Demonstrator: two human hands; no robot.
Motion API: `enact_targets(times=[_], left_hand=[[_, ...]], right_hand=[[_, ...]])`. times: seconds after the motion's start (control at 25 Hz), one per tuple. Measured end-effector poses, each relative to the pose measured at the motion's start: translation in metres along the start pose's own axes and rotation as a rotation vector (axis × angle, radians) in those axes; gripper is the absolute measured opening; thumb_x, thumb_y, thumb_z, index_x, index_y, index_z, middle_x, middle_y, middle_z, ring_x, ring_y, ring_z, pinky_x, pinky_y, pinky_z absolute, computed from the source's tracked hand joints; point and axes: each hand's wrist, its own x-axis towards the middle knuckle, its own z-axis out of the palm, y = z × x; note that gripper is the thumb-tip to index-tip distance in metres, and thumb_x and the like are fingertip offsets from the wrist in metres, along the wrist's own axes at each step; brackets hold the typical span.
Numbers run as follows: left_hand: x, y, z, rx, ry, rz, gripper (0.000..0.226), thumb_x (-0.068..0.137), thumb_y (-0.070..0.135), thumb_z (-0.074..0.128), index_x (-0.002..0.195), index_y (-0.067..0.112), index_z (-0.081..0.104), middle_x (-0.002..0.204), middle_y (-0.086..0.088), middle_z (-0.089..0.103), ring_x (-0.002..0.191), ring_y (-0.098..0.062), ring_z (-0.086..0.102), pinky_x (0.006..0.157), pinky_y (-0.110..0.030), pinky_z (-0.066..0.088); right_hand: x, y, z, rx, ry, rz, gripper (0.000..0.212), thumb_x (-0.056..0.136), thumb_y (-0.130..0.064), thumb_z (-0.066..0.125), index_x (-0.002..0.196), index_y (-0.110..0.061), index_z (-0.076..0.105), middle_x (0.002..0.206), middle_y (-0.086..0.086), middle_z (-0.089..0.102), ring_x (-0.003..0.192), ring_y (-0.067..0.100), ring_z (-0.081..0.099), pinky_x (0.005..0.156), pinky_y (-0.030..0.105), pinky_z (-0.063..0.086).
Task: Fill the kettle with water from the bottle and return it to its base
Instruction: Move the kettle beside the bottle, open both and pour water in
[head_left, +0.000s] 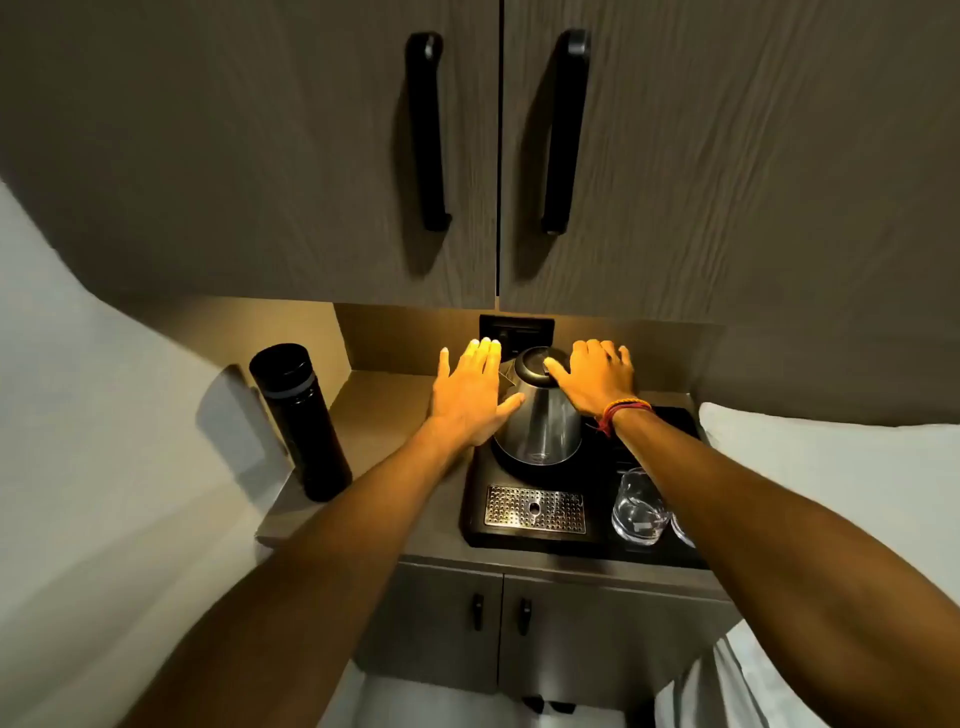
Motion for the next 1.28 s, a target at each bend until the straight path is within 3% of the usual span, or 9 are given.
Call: enact_targets(times=[0.2, 0.48, 0.64, 0.72, 0.88, 1.0, 1.12, 1.2, 1.28], left_hand=[[0.013, -0.011, 0.012, 0.012, -0.038, -0.058, 0.091, 0.095, 0.070, 0.029, 0.160, 0.011, 0.006, 0.167, -0.007, 0.010, 0.154, -0.022, 0.004, 0.121, -0.055, 0.002], [0.023, -0.018, 0.017, 0.003, -0.075, -0.058, 0.090, 0.095, 0.071, 0.028, 0.160, 0.012, 0.005, 0.167, -0.007, 0.008, 0.154, -0.023, 0.003, 0.121, -0.054, -0.001], [0.029, -0.019, 0.015, 0.001, -0.061, -0.041, 0.091, 0.095, 0.071, 0.026, 0.160, 0.010, 0.006, 0.167, -0.009, 0.009, 0.154, -0.023, 0.004, 0.122, -0.055, 0.001], [0.031, -0.019, 0.014, -0.003, -0.051, -0.031, 0.092, 0.095, 0.073, 0.024, 0.160, 0.009, 0.007, 0.167, -0.009, 0.011, 0.154, -0.023, 0.005, 0.122, -0.055, 0.002], [0.031, -0.021, 0.011, -0.023, -0.054, -0.024, 0.094, 0.093, 0.075, 0.023, 0.160, 0.010, 0.008, 0.167, -0.008, 0.011, 0.154, -0.022, 0.005, 0.122, -0.055, 0.001], [0.027, -0.027, 0.010, -0.022, -0.064, -0.026, 0.094, 0.093, 0.075, 0.022, 0.160, 0.010, 0.008, 0.167, -0.008, 0.011, 0.154, -0.022, 0.005, 0.121, -0.055, 0.001], [0.023, -0.034, 0.010, -0.016, -0.068, -0.033, 0.096, 0.091, 0.077, 0.021, 0.159, 0.010, 0.010, 0.167, -0.008, 0.013, 0.154, -0.023, 0.006, 0.121, -0.055, 0.002], [0.023, -0.038, 0.009, -0.004, -0.056, -0.038, 0.098, 0.090, 0.079, 0.021, 0.159, 0.011, 0.011, 0.166, -0.008, 0.013, 0.154, -0.023, 0.007, 0.122, -0.056, 0.002], [0.021, -0.046, 0.006, 0.001, -0.054, -0.052, 0.097, 0.091, 0.079, 0.022, 0.159, 0.010, 0.011, 0.166, -0.009, 0.015, 0.153, -0.024, 0.008, 0.121, -0.056, 0.003]], right_hand=[[0.022, -0.007, 0.009, -0.009, -0.064, 0.036, 0.071, 0.085, -0.071, 0.046, 0.105, -0.007, 0.068, 0.121, 0.019, 0.066, 0.119, 0.038, 0.056, 0.109, 0.056, 0.033], [0.024, -0.017, 0.012, 0.005, -0.006, -0.029, 0.047, 0.091, -0.049, 0.051, 0.095, -0.005, 0.070, 0.099, 0.017, 0.069, 0.095, 0.034, 0.064, 0.087, 0.043, 0.048], [0.026, -0.014, 0.004, 0.125, -0.017, 0.011, 0.046, 0.092, -0.043, 0.046, 0.089, -0.004, 0.069, 0.079, 0.012, 0.055, 0.079, 0.033, 0.057, 0.068, 0.035, 0.039], [0.028, -0.006, -0.003, 0.257, -0.069, 0.045, 0.045, 0.096, -0.039, 0.043, 0.094, -0.001, 0.067, 0.084, 0.014, 0.056, 0.086, 0.037, 0.058, 0.070, 0.036, 0.039], [0.025, 0.028, -0.002, 0.583, -0.227, 0.206, 0.052, 0.102, -0.038, 0.029, 0.116, 0.002, 0.060, 0.124, 0.027, 0.060, 0.116, 0.042, 0.055, 0.094, 0.044, 0.041], [0.019, 0.040, 0.010, 0.674, -0.207, 0.255, 0.051, 0.101, -0.034, 0.028, 0.101, 0.006, 0.060, 0.109, 0.031, 0.065, 0.096, 0.039, 0.061, 0.073, 0.037, 0.041], [0.016, 0.038, 0.012, 0.731, -0.195, 0.300, 0.044, 0.100, -0.028, 0.027, 0.093, 0.003, 0.058, 0.098, 0.028, 0.062, 0.101, 0.042, 0.059, 0.074, 0.034, 0.034], [0.015, 0.037, 0.012, 0.774, -0.173, 0.307, 0.044, 0.100, -0.027, 0.027, 0.100, 0.003, 0.058, 0.107, 0.028, 0.062, 0.101, 0.040, 0.058, 0.073, 0.035, 0.036], [0.011, 0.033, 0.010, 0.758, -0.169, 0.303, 0.043, 0.101, -0.025, 0.027, 0.113, 0.003, 0.056, 0.130, 0.026, 0.055, 0.122, 0.040, 0.049, 0.091, 0.042, 0.038]])
